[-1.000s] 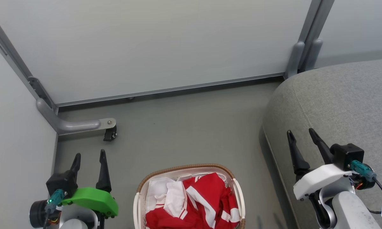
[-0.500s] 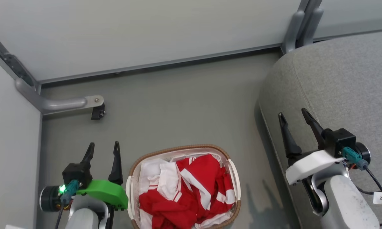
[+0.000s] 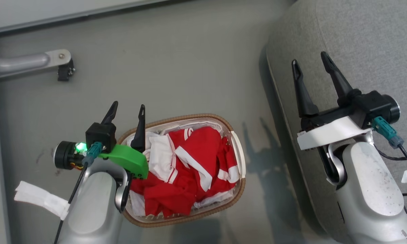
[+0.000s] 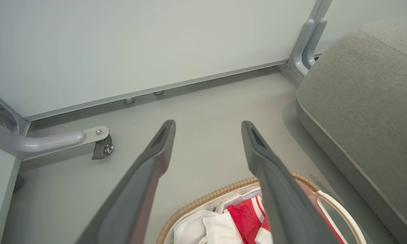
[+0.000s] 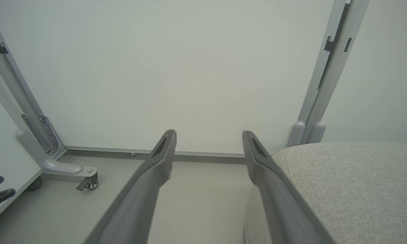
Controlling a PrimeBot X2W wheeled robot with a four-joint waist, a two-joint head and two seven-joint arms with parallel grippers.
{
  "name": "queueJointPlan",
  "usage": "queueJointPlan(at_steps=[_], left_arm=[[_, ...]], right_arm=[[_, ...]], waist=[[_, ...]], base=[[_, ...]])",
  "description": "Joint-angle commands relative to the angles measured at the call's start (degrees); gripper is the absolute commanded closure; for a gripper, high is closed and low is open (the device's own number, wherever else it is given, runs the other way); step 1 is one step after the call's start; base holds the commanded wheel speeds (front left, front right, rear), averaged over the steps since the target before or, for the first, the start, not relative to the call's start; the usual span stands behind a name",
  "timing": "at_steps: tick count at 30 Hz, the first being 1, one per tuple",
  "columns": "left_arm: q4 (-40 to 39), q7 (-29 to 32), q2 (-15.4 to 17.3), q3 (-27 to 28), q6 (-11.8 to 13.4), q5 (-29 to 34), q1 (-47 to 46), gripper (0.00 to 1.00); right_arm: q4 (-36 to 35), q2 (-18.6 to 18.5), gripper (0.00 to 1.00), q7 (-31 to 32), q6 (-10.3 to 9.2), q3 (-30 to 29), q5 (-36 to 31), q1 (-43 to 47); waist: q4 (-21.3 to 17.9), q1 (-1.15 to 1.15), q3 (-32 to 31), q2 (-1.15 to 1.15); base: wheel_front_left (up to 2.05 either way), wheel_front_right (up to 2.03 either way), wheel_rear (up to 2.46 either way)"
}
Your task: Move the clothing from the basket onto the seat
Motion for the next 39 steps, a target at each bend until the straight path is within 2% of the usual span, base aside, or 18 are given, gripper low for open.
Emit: queueJointPlan(at_steps=[1, 12, 26, 32, 39], left_arm=[[0.99, -0.35, 0.29, -0.45, -0.34, 0.34, -2.09, 0.00], [14.83, -0.26, 1.46, -7.42, -0.42, 2.05, -8.88, 0.00], [32.93, -0.10, 2.77, -13.90, -0.29, 3.26, -14.20, 0.00], [37.87, 4.44, 3.41, -15.84, 0.82, 4.89, -17.95, 0.00], [39.35, 11.24, 3.96, -19.50, 1.85, 7.83, -21.53, 0.00]], right_arm=[[-0.69, 0.03, 0.00, -0.31, -0.04, 0.23, -0.58, -1.30], [-1.97, 0.12, 0.00, -0.30, -0.04, 1.85, 3.27, -4.01], [-2.52, 0.10, 0.00, -0.31, -0.04, 4.07, 5.55, -4.72], [-2.93, 0.09, 0.00, -0.31, -0.04, 4.21, 6.33, -4.74], [-3.08, 0.10, 0.00, -0.31, -0.04, 4.75, 7.57, -5.19]], waist=[[-4.43, 0.00, 8.88, 0.00], [-7.04, 0.00, 16.75, 0.00], [-9.50, 0.00, 21.46, 0.00], [-10.87, 0.00, 23.62, 0.00], [-11.72, 0.00, 25.86, 0.00]], base=[[0.00, 0.00, 0.00], [0.00, 0.00, 0.00], [0.00, 0.00, 0.00], [0.00, 0.00, 0.00], [0.00, 0.00, 0.00]])
